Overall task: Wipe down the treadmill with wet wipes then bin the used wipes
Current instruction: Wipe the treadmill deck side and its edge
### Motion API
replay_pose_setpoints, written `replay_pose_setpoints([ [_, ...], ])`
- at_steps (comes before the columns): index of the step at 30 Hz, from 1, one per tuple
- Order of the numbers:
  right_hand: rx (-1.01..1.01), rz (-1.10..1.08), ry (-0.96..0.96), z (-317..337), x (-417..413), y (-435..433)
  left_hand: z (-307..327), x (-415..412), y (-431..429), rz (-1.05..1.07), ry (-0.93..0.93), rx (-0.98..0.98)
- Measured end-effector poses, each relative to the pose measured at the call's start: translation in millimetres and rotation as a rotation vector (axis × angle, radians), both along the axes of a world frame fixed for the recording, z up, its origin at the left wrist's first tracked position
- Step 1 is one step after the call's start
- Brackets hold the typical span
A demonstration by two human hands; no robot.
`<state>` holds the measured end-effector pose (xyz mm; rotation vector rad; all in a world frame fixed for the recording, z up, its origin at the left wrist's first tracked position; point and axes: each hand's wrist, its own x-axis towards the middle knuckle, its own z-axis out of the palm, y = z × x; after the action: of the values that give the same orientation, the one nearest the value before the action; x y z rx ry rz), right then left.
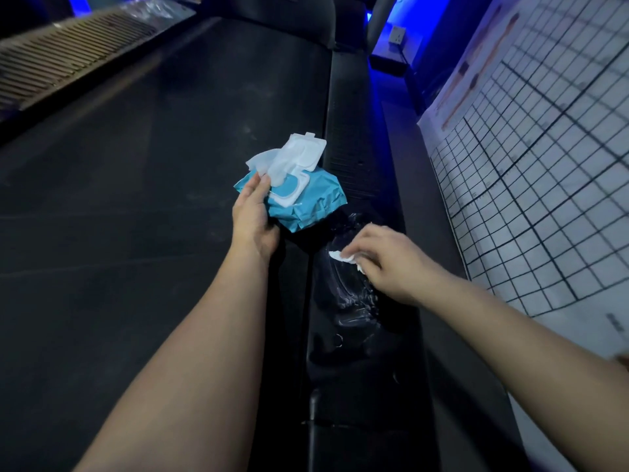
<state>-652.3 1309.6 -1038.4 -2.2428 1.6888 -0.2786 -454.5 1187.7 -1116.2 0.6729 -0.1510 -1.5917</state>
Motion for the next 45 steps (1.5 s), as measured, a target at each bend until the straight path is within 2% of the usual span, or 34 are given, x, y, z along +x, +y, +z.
replay_pose_setpoints([
  [8,0.046,0.275,-0.143,3.6,-2.4,50.0,-1.0,-0.9,0.5,-0.016,-0.016,-0.01],
  [11,0.043,0.159,-0.291,8.0,-9.5,57.0,-2.4,-0.9,-0.2,-0.017,-0.028,-0.017],
  [13,-0.072,-0.015,-0.353,6.8,-18.0,50.7,-3.5,-0.2,-0.8,-0.02,-0.031,-0.018],
  [16,-0.248,-0.121,-0.171,1.5,-29.1,36.9,-5.5,-0.1,-1.5,-0.018,-0.035,-0.028],
  [20,-0.287,0.131,0.08,-11.3,-33.2,36.0,-6.7,-0.2,-2.0,-0.009,-0.034,-0.029],
  [22,-0.261,0.227,0.076,-12.4,-29.3,43.1,-6.9,0.0,-2.4,-0.014,-0.03,-0.03],
  [26,-0.165,0.31,-0.077,-12.1,-17.5,63.9,-4.7,-0.6,-0.7,-0.014,-0.02,-0.025],
  [29,-0.042,0.207,-0.251,-5.1,-8.1,76.0,-4.6,-0.2,-0.4,-0.016,-0.021,-0.031],
  [32,-0.118,-0.156,-0.445,6.6,-11.6,68.1,-5.0,-0.4,-0.4,-0.02,-0.031,-0.039],
  [34,-0.155,-0.346,-0.415,14.1,-19.2,57.8,-4.7,-0.5,-0.5,-0.014,-0.024,-0.033],
  [36,-0.1,-0.378,-0.29,17.8,-23.4,51.7,-5.2,-0.4,-0.9,-0.003,-0.026,-0.025],
  [39,0.066,-0.192,-0.061,21.7,-20.9,52.5,-6.5,-0.2,-1.0,-0.009,-0.033,-0.034],
  [42,0.119,0.042,0.13,26.9,-19.6,51.4,-7.3,-0.4,-2.3,-0.011,-0.031,-0.039],
  [45,0.114,0.171,0.142,26.5,-19.7,49.4,-7.6,0.1,-3.4,0.0,-0.027,-0.024],
])
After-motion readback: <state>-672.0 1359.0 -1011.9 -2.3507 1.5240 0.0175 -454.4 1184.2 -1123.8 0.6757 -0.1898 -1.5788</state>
